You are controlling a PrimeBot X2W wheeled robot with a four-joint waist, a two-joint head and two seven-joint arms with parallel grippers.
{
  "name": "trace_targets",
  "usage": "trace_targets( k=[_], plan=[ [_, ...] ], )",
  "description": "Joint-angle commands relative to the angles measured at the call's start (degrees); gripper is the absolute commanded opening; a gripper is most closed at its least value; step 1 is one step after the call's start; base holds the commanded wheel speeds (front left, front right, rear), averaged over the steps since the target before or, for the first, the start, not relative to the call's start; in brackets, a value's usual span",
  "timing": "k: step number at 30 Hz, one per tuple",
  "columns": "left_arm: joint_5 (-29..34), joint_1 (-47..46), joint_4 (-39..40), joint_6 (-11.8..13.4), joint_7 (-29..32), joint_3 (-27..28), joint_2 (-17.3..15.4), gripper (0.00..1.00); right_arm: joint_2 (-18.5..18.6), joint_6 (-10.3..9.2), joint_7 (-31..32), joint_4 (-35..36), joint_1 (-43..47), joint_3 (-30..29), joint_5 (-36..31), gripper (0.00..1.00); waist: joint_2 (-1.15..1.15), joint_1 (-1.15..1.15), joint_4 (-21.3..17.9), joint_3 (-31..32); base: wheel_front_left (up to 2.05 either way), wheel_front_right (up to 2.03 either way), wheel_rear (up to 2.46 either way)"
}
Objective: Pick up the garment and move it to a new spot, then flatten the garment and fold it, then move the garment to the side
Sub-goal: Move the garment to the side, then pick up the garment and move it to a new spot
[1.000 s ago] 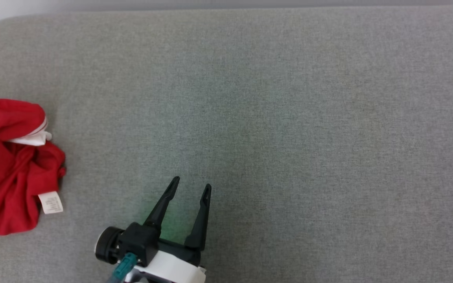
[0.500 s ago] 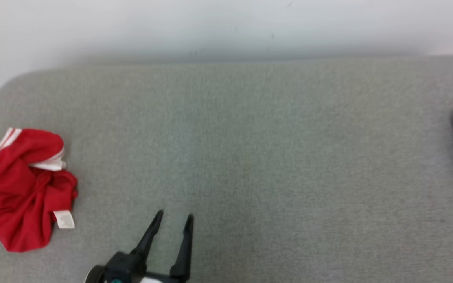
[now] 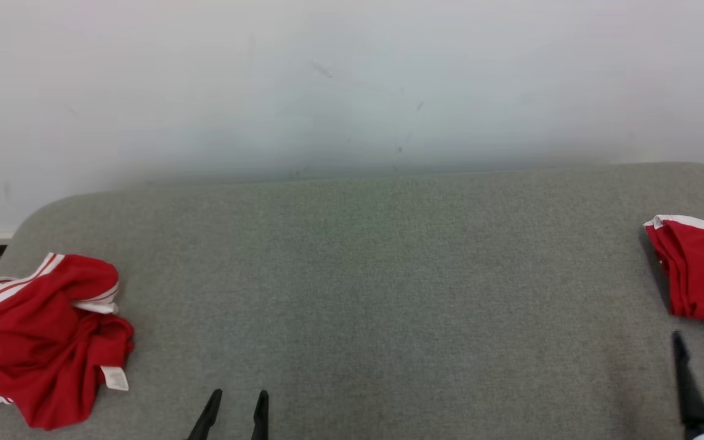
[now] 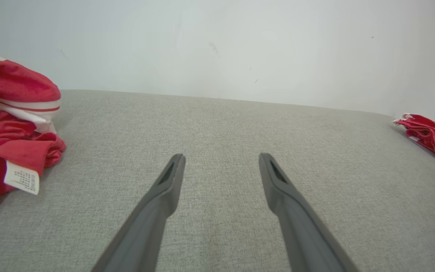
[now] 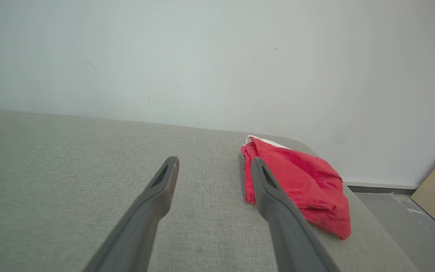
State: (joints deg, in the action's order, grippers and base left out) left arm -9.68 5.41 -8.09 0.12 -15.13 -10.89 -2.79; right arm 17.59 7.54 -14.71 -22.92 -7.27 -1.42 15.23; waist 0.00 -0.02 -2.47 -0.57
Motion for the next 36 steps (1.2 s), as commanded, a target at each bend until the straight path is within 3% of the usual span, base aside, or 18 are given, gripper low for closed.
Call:
trace_targets(
  k=[1,6,10,23,28,36],
  plan=[
    [-0.6,1.0,-0.2,0.1,0.0,0.3,-0.2,1.00,-1.6,-0.12,-0.4,1.4,2.1,-0.5,-1.7,1.00,0.00,0.02,0.3,0.9,0.00,0.00,0.00],
    [-0.7,2.6,-0.4,0.3,0.0,0.8,-0.2,1.00,-8.0,-0.13,-0.5,6.2,8.0,-1.8,-4.4,1.00,0.00,0.02,0.8,2.5,0.00,0.00,0.00],
    [-0.3,3.2,-0.5,0.1,0.0,1.1,-0.2,1.00,-11.1,-0.12,-0.5,7.8,11.4,-1.6,-5.2,1.00,0.00,0.02,1.2,3.2,0.00,0.00,0.00],
    [0.5,2.2,0.0,-0.4,0.0,1.5,-0.2,1.00,-12.9,-0.13,-0.5,7.9,12.6,-1.0,-6.2,1.00,0.00,0.02,2.8,3.1,0.00,0.00,0.00],
    [1.0,1.8,-0.7,-0.8,0.0,1.1,-0.2,1.00,-13.1,-0.12,-0.5,7.2,13.6,-0.5,-5.8,1.00,0.00,0.02,6.7,3.5,0.00,0.00,0.00],
    [1.3,3.4,-0.8,-1.1,0.0,1.8,-0.2,1.00,-13.8,-0.13,-0.5,6.3,13.3,2.4,-5.0,1.00,0.00,0.02,15.9,4.6,0.00,0.00,0.00]
  ],
)
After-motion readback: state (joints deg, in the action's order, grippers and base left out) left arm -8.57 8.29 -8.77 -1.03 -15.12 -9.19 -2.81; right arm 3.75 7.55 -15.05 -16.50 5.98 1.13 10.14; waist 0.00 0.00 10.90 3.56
